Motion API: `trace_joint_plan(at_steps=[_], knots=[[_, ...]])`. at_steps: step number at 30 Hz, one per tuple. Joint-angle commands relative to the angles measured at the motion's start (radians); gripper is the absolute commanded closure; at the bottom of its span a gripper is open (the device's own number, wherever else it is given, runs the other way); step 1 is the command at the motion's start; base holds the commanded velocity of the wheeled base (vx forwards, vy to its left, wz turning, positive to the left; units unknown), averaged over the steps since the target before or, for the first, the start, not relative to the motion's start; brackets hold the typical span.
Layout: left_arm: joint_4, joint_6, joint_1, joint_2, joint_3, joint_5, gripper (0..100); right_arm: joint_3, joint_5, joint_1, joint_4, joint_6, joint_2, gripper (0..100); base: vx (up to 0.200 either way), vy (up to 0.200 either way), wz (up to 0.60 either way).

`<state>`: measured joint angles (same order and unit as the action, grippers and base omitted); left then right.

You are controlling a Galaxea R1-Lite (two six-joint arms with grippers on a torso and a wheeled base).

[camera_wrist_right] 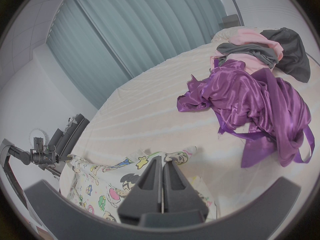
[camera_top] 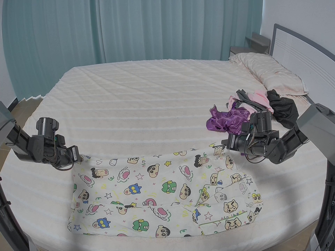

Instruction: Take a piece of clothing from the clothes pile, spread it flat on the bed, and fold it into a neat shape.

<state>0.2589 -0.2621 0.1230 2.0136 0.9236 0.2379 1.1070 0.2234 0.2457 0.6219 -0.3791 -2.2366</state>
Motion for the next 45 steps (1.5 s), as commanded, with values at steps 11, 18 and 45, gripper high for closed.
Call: trace_joint_plan(at_steps=[11,18,45], knots=[[0.000,0.029,0.003,-0.150,-0.174,0.001,100,-0.271,-0.004,0.026,0.081,0.049,0.137,100,0.000,0.000,0.00],[0.006,0.087,0.004,-0.154,-0.272,0.006,100,-0.412,-0.009,0.047,0.185,0.060,0.144,100,0.000,0.000,0.00],[0.210,0.118,0.000,-0.122,-0.549,0.018,0,-0.759,-0.009,0.050,0.478,0.048,0.100,0,0.000,0.000,0.00]])
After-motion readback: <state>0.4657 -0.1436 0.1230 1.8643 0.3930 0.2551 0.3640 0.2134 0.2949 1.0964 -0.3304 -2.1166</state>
